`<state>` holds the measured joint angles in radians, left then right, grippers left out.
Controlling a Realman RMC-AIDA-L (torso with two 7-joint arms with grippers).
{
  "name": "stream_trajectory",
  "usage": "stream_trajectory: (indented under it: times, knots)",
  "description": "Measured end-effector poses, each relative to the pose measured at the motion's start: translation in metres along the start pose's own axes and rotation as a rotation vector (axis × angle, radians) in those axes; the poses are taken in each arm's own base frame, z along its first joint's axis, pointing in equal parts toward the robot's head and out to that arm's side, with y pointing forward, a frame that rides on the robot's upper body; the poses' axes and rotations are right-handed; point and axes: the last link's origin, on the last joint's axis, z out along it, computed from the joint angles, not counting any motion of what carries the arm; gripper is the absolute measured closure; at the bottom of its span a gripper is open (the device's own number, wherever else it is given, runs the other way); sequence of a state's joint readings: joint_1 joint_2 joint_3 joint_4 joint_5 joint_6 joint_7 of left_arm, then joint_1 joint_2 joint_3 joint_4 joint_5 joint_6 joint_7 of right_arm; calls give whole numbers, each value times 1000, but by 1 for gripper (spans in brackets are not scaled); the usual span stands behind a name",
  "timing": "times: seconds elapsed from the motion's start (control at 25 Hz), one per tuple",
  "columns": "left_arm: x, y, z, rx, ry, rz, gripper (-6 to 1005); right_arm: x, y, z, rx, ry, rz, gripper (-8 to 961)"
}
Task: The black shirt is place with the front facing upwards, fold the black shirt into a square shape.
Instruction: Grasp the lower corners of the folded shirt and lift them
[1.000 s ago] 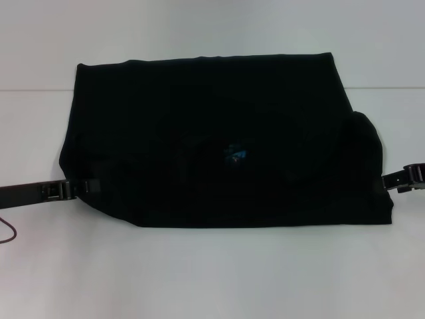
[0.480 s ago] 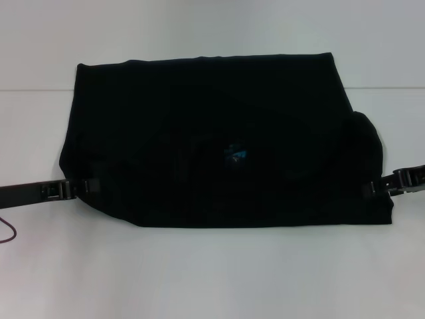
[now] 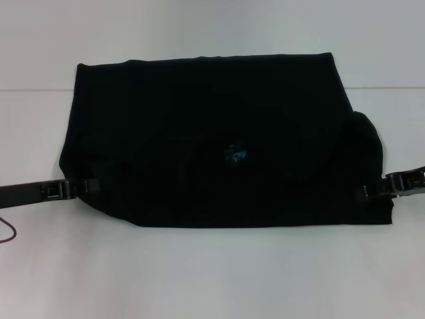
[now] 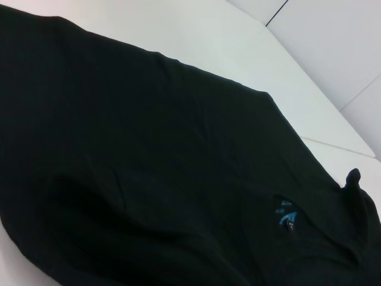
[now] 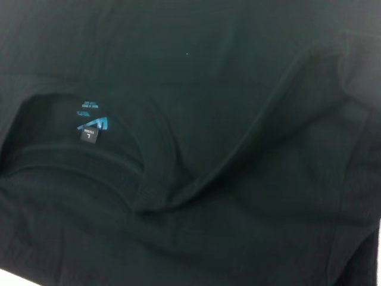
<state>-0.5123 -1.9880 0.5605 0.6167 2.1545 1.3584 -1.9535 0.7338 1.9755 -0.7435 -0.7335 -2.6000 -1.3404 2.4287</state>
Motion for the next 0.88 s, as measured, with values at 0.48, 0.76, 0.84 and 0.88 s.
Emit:
stream_trajectory:
  times: [0.48,0.76,0.84,0.88]
  knots:
    - [0,0,0,-2,-1,0,997,-1,3,3,-2,5,-9,228]
    - [0,1,0,-4,-2,0,997,1,3,6,-3,16,-7,230]
    - [0,1,0,-4,-2,0,996,1,4,6,-4,16,-8,231]
    - [0,1,0,-4,-2,0,996,1,4,6,-4,17,-8,232]
